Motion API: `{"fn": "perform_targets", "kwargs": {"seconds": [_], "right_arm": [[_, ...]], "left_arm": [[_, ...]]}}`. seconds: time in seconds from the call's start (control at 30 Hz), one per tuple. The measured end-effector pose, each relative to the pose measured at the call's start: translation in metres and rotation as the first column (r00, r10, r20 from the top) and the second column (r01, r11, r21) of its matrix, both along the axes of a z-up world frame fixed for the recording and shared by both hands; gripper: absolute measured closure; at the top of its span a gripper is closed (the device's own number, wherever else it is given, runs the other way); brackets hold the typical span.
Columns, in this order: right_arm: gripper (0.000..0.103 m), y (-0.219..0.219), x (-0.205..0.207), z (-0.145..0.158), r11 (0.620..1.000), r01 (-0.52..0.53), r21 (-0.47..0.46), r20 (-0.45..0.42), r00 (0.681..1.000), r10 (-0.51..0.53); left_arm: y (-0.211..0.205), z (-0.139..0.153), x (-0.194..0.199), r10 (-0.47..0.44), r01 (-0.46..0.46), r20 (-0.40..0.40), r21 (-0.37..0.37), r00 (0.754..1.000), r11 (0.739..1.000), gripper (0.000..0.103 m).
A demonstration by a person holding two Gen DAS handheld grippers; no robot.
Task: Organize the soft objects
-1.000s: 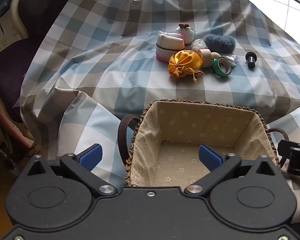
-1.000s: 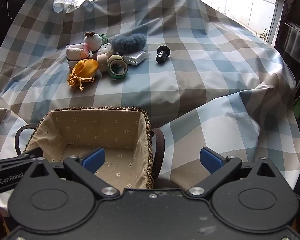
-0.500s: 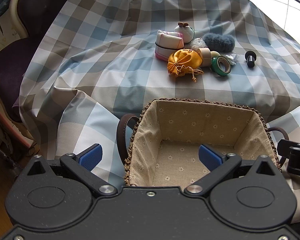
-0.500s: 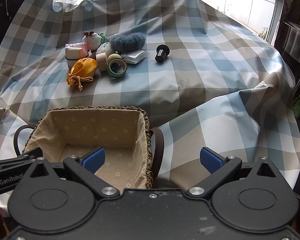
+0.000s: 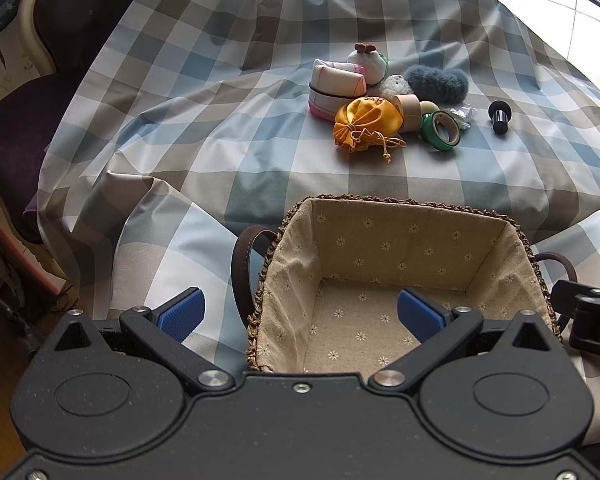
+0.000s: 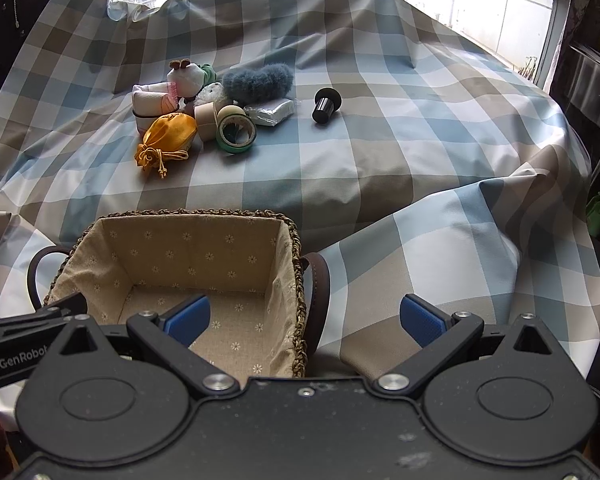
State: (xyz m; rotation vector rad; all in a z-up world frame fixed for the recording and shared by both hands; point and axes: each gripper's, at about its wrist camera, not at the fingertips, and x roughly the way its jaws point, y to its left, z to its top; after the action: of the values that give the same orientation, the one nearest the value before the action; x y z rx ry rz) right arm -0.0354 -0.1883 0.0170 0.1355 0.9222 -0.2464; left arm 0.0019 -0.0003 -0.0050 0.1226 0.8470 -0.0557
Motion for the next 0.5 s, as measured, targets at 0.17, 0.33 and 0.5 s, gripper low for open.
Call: {"fn": "perform_targets", "kwargs": {"seconds": [0.17, 0.33, 0.5], "right_arm": [[0.002, 0.0012, 0.0007, -0.001, 1.0, -0.005, -0.001, -0.004, 1.0, 0.005], [0.001, 0.0014, 0.0007, -0.001, 1.0, -0.005, -0.002, -0.004, 1.0, 0.005], [0.001, 0.001, 0.0006, -0.0008, 1.0, -0.006, -0.002, -0.005, 1.0, 0.006]], "left_arm": [[-0.0004, -0.0005, -0.0003, 0.0, 0.0, 0.0, 0.0, 1.0, 1.0, 0.003], [-0.0015, -0.0019, -0.0014, -0.001, 0.001, -0.003, -0.003, 1.0, 1.0, 0.003], [-0.0008, -0.0021, -0.0028, -0.001, 0.001, -0.002, -0.008, 1.0, 1.0, 0.003]]}}
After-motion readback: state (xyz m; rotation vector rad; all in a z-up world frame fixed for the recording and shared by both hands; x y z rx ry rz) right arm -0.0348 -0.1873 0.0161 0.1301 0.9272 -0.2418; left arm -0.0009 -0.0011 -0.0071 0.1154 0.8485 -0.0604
